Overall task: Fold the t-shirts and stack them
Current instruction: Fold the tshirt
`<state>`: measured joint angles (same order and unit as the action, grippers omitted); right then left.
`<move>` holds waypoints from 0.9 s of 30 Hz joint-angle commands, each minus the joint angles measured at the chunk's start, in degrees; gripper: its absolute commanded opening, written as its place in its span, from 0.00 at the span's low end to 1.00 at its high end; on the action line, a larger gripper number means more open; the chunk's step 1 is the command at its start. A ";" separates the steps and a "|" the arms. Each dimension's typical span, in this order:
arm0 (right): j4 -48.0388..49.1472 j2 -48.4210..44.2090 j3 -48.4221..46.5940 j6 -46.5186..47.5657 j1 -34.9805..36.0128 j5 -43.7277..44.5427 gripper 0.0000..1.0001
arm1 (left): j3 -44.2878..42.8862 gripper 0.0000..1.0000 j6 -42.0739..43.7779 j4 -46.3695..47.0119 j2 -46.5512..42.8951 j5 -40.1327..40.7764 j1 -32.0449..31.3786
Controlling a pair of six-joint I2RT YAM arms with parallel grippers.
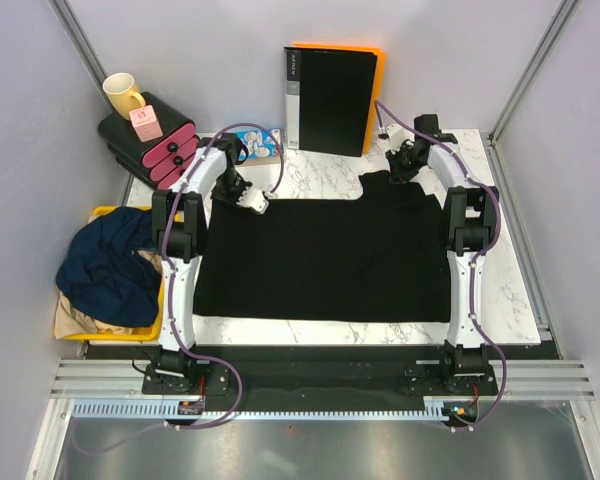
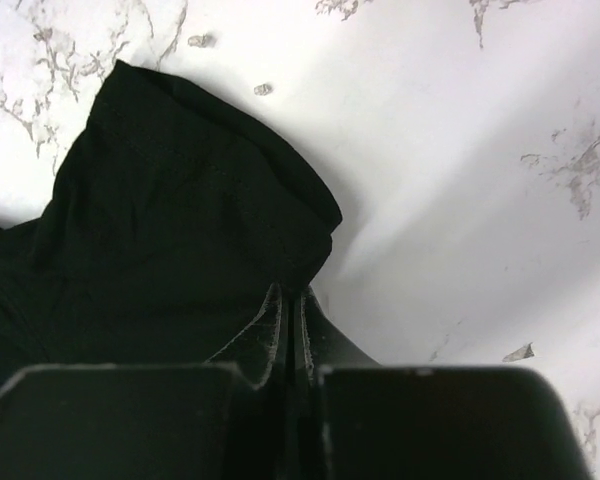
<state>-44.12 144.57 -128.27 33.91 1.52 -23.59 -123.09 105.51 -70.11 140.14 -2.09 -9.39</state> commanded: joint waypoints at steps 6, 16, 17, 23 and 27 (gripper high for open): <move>0.52 -7.46 -1.28 -0.25 0.41 1.27 0.00 | 6.63 0.02 -8.57 1.19 -6.01 -5.38 -0.37; 0.70 -19.23 3.37 0.89 0.24 1.01 0.00 | 12.86 0.02 -11.64 7.26 -14.62 -4.60 -0.28; 0.61 -21.33 5.55 1.33 0.24 1.01 0.00 | 14.35 0.02 -12.08 8.66 -15.32 -4.33 -0.19; -1.49 -29.59 17.06 5.99 -0.02 2.50 0.00 | 21.38 0.02 -13.49 14.54 -21.83 -1.26 0.07; -3.34 -34.70 24.28 9.76 -0.02 3.73 0.00 | 26.40 0.02 -13.84 18.41 -27.88 1.29 0.07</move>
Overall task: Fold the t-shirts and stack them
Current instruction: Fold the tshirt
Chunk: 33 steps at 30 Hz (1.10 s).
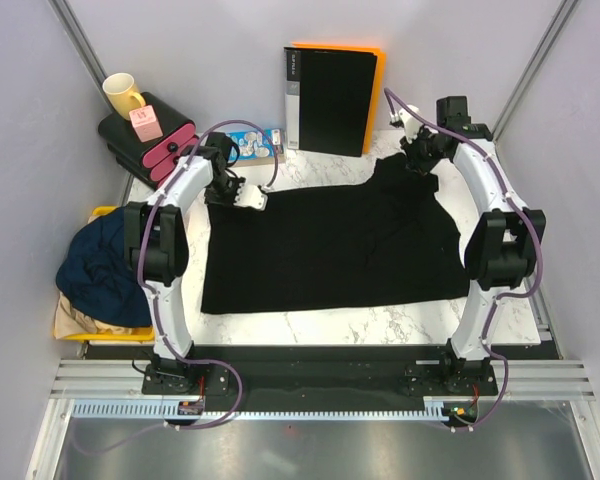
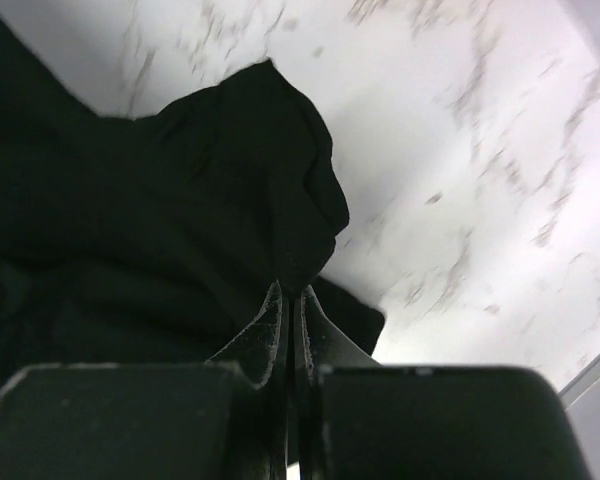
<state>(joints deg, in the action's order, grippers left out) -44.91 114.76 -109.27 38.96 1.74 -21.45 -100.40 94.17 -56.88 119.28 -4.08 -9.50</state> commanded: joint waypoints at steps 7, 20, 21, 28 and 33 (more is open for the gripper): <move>-7.82 -11.92 13.47 8.93 -0.33 3.08 0.00 | 12.58 0.02 -1.45 6.96 -16.78 3.90 0.09; -21.36 -17.38 18.65 20.18 0.10 3.52 0.00 | 34.29 0.02 4.61 6.52 -27.61 2.58 -0.08; -21.89 -17.90 20.31 21.15 0.20 3.78 0.00 | 36.48 0.02 5.05 6.61 -27.70 2.50 -0.26; -24.00 -21.77 29.02 26.42 0.99 6.77 0.00 | 38.96 0.02 3.74 6.52 -28.58 1.88 -1.58; -24.18 -24.23 33.94 28.63 1.25 8.71 0.00 | 39.49 0.02 3.39 6.35 -28.93 1.70 -2.19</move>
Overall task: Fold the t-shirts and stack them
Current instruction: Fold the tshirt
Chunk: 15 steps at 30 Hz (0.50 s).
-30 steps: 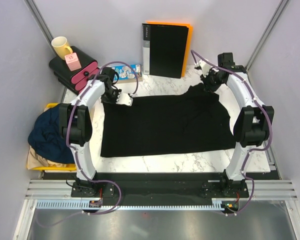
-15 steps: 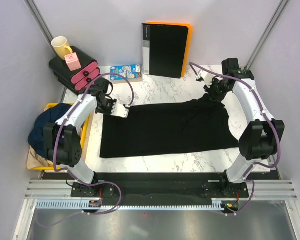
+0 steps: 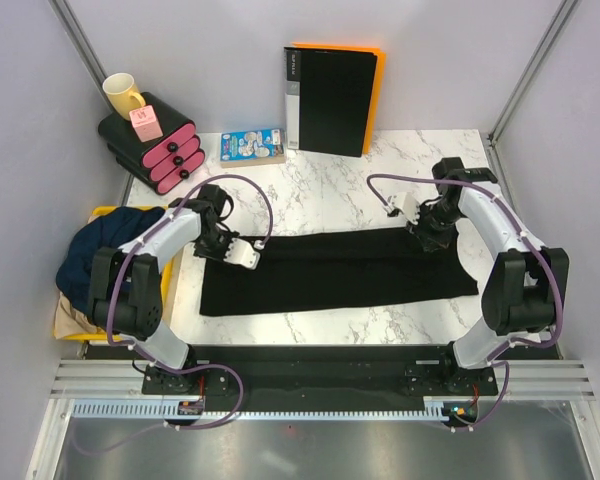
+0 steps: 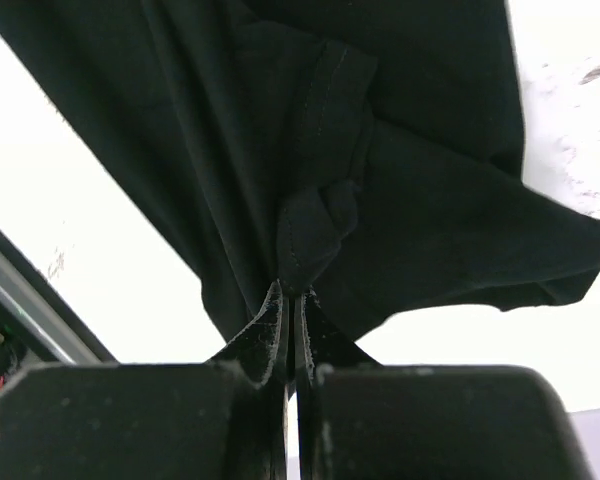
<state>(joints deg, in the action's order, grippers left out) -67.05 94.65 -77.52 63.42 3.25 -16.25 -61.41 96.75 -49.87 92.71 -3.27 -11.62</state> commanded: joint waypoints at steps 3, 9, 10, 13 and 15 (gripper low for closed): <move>-1.86 -4.56 3.86 4.96 0.09 4.47 0.00 | 1.02 0.02 0.20 -0.84 -2.79 0.63 -0.69; 0.33 -4.04 5.44 4.26 0.36 5.35 0.01 | 2.43 0.02 -0.86 -3.22 -4.81 -0.95 -2.18; 0.77 -4.04 5.62 4.17 0.53 5.61 0.01 | 2.61 0.02 -0.77 -3.83 -5.25 -1.73 -2.36; 2.36 -3.42 5.53 3.21 0.71 5.88 0.01 | 3.31 0.02 -0.77 -4.62 -5.69 -1.39 -2.53; 2.88 -2.81 5.09 2.77 0.88 5.97 0.01 | 3.66 0.02 -1.21 -4.89 -5.61 -1.04 -2.53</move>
<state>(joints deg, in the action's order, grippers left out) -65.89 91.83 -72.03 66.24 3.81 -12.60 -58.57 96.66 -52.14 89.10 -4.73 -14.13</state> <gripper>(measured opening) 0.018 0.028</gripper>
